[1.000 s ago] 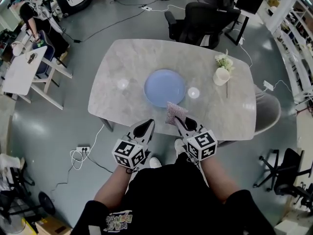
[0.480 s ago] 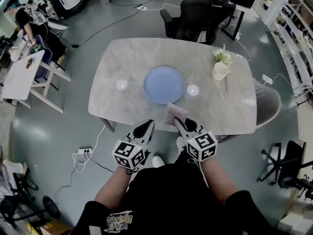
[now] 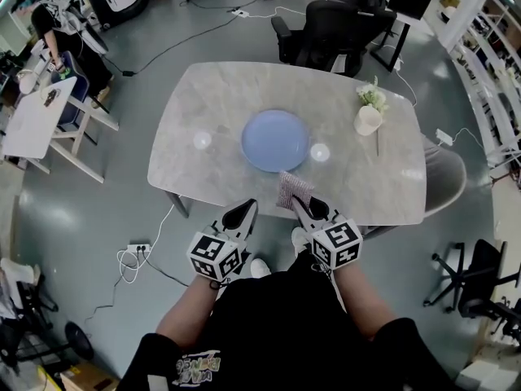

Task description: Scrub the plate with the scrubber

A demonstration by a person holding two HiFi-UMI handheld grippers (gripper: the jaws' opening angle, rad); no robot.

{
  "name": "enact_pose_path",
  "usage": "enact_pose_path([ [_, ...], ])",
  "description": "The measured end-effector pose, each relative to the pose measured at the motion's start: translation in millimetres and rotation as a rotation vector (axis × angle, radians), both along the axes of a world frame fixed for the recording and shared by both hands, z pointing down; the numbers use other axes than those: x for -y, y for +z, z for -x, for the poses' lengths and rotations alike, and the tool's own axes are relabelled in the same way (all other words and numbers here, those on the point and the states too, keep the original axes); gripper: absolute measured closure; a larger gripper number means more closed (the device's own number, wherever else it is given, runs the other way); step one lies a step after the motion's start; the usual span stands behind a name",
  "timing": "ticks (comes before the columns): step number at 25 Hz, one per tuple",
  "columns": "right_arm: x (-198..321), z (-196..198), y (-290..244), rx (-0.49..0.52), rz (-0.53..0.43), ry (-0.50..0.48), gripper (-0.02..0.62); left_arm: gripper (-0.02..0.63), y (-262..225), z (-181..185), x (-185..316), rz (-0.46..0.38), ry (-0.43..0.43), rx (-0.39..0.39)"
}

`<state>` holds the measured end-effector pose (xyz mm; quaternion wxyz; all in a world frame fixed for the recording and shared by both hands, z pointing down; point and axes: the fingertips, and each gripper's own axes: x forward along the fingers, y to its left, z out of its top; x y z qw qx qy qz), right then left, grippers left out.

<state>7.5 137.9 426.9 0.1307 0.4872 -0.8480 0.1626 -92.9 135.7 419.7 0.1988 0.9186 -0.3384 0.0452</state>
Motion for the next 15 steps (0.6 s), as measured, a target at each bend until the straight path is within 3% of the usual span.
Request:
enact_pose_path([
  [15, -8.8, -0.9, -0.6, -0.005, 0.000, 0.003, 0.526, 0.588, -0.7, 0.1, -8.4, 0.000, -0.006, -0.008],
])
